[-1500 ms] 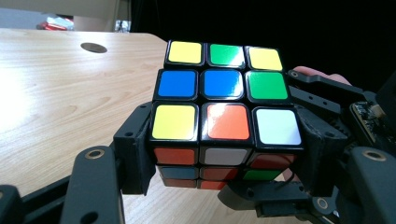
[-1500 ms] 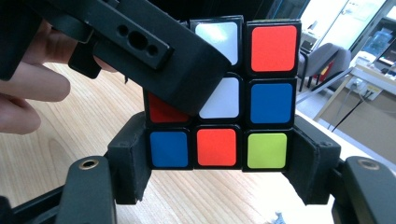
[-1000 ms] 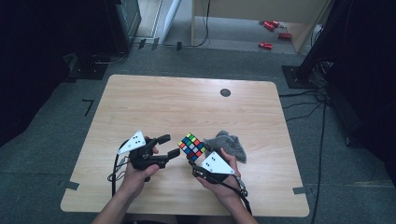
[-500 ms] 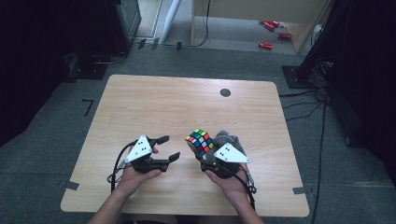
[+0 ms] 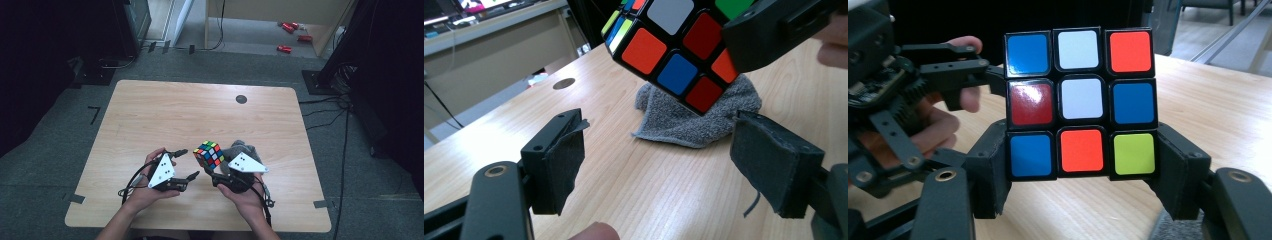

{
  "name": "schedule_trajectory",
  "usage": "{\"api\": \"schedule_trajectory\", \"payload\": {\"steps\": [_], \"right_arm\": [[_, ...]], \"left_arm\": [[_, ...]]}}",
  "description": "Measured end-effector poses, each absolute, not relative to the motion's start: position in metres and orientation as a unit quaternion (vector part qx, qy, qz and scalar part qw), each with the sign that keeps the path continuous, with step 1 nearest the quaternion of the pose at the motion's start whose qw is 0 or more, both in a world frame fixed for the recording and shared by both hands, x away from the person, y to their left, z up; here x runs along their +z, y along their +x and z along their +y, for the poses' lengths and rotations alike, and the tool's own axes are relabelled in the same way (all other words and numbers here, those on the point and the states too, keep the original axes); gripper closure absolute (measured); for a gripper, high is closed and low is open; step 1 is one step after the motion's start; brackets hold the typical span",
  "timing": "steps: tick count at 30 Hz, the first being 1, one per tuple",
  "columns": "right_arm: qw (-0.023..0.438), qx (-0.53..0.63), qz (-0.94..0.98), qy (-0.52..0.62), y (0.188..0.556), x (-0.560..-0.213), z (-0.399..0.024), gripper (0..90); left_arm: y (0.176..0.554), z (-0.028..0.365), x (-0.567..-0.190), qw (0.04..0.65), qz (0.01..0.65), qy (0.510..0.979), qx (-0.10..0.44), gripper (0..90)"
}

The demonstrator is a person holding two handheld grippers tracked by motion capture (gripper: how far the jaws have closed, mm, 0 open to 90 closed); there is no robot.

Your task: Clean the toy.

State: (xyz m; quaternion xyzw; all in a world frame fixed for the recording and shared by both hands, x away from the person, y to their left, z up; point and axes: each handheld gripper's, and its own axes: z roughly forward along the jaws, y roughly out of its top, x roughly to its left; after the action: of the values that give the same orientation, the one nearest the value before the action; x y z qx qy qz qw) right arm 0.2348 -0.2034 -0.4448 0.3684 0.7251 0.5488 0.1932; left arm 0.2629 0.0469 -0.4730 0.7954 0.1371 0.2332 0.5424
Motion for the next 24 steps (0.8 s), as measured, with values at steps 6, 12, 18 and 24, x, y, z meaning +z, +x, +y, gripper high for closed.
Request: {"api": "schedule_trajectory", "payload": {"steps": [6,12,18,24], "right_arm": [[0.175,0.548,0.732,0.365,0.233,-0.446,-0.197,34.6],[0.154,0.548,0.735,0.368,0.232,-0.447,-0.193,34.5],[0.13,0.546,0.739,0.373,0.232,-0.449,-0.19,34.5],[0.11,0.542,0.741,0.381,0.233,-0.451,-0.188,34.5]], "left_arm": [[0.26,0.043,-0.475,0.53,0.123,0.799,0.254,21.0],[0.257,0.04,-0.477,0.526,0.108,0.8,0.268,20.0],[0.256,0.039,-0.477,0.525,0.098,0.799,0.278,19.9],[0.252,0.036,-0.478,0.531,0.08,0.792,0.289,20.2]]}}
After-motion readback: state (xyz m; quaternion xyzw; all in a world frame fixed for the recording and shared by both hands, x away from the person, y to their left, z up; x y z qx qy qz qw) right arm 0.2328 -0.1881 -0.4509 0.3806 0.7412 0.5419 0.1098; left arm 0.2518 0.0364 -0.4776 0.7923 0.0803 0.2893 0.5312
